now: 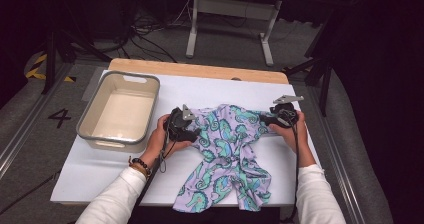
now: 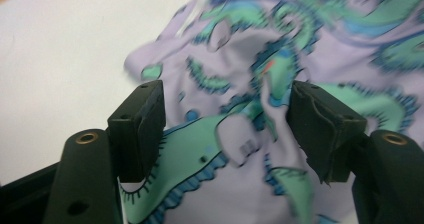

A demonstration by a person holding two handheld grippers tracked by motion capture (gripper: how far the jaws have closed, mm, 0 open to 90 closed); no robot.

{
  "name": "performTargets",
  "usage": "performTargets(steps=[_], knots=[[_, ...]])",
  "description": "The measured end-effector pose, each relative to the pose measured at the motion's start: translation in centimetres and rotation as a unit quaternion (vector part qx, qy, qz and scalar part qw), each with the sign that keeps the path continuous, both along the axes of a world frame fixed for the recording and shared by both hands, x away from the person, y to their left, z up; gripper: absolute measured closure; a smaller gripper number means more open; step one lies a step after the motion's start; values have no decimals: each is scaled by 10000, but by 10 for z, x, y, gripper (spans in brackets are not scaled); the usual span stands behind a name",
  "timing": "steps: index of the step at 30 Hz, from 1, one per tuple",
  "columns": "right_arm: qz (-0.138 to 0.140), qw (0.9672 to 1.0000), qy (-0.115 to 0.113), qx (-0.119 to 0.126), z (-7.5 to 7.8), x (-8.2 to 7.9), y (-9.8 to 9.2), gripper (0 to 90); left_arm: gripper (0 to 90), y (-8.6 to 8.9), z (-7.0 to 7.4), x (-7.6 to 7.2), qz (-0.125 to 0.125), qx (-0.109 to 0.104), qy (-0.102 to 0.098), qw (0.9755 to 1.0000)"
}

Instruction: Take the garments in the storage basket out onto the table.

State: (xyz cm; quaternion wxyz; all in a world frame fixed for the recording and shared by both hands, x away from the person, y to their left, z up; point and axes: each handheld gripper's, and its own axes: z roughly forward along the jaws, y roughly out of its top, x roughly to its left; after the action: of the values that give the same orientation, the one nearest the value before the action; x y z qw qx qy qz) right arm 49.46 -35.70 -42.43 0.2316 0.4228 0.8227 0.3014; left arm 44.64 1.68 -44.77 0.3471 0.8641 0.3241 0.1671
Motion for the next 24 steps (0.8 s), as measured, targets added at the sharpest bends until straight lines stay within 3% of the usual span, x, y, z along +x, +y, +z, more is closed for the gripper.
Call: performTargets(steps=[2,4,6,7,9,11,13,15,16,18,19,20,23,24], knots=[[-101,9995,251,129,-11,14,-3,379,350,-1,-6,2,-45,73,130,9999],[-274,9991,330,-33,-19,22,-5,399,389,-1,-9,4,-107,17,327,9994],[-298,9987,405,-6,-22,24,-6,422,428,1,-10,6,-113,-76,396,9991],[-352,9984,443,23,-24,26,-7,440,465,2,-12,7,-167,-211,528,9982],[-319,9977,533,260,-24,26,-9,570,623,4,-13,7,-294,-357,662,9967],[-309,9977,556,236,-23,26,-9,731,717,3,-13,8,-411,-388,653,9963],[-392,9976,572,39,-20,24,-10,888,773,1,-13,10,-461,-359,610,9964],[-435,9975,559,7,-19,23,-12,891,775,-1,-11,10,-473,-307,506,9971],[-661,9963,495,-232,-17,20,-17,894,773,-3,-10,11,-472,-297,434,9975],[-744,9958,472,-238,-15,18,-20,895,766,-6,-8,12,-481,-366,354,9975],[-886,9948,460,-199,-13,15,-24,895,758,-7,-6,12,-577,-451,296,9969],[-1196,9918,310,-314,-6,9,-36,896,755,-10,-3,12,-652,-514,229,9963],[-1540,9871,185,-405,1,2,-51,895,747,-15,3,9,-753,-489,161,9958],[-1540,9871,185,-405,1,2,-51,895,745,-15,3,9,-753,-489,161,9958]])
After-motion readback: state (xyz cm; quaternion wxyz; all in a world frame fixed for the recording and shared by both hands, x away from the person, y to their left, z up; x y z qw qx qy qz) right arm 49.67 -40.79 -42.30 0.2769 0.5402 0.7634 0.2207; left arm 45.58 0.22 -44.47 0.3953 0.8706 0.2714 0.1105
